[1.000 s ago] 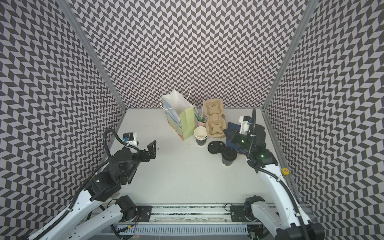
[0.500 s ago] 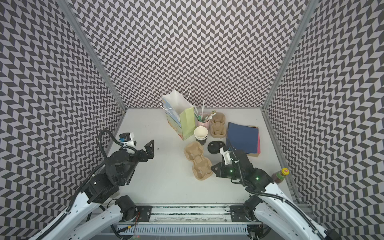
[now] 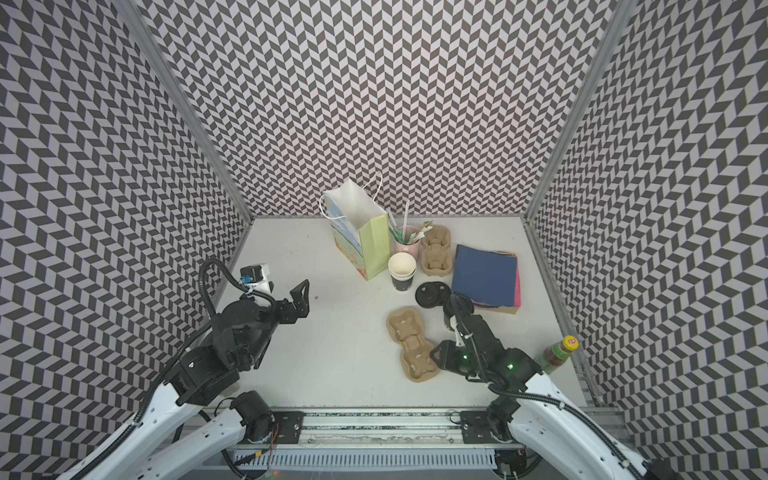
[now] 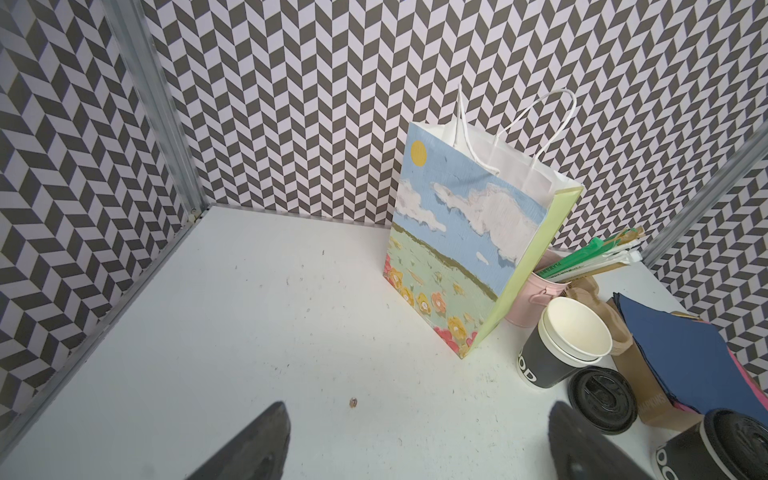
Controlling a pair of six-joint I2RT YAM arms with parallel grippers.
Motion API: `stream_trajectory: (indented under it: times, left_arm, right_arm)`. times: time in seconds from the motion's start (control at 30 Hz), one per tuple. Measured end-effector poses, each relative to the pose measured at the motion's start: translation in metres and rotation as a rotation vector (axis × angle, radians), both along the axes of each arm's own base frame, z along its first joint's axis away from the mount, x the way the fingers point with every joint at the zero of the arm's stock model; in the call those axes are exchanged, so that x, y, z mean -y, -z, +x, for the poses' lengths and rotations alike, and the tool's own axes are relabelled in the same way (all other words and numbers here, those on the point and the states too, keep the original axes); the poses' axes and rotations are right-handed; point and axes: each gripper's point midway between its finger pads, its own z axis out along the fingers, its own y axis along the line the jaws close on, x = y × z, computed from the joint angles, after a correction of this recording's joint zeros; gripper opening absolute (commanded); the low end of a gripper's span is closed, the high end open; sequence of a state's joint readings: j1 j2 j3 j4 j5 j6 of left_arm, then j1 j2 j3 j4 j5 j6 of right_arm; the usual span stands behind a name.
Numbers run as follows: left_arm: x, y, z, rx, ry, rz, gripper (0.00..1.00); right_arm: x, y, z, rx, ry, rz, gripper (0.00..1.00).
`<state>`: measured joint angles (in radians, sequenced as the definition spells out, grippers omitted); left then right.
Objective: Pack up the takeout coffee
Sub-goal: 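Lift the carrier off the stack and set it down nearer the robot, then lower the right gripper onto the carrier's near end and grip it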
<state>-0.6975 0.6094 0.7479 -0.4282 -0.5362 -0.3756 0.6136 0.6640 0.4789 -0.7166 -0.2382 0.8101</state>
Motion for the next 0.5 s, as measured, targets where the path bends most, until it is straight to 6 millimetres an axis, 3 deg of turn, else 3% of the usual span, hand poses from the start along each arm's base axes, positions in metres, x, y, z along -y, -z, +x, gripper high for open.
stream_trajectory:
  times: [0.07,0.33,0.5]
  left_arm:
    - [0.0,0.0,0.0,0.001,0.0,0.0,0.97]
    - [0.001,0.002,0.001,-0.007,0.0,0.006,0.97]
    - [0.001,0.002,0.001,-0.007,0.0,0.006,0.97]
  right_arm:
    - [0.001,-0.008,0.003,0.018,0.007,-0.007,0.67]
    - [-0.003,-0.052,0.029,0.111,-0.032,-0.098,0.7]
    - [-0.013,-0.05,0.041,0.122,-0.127,-0.249,0.72]
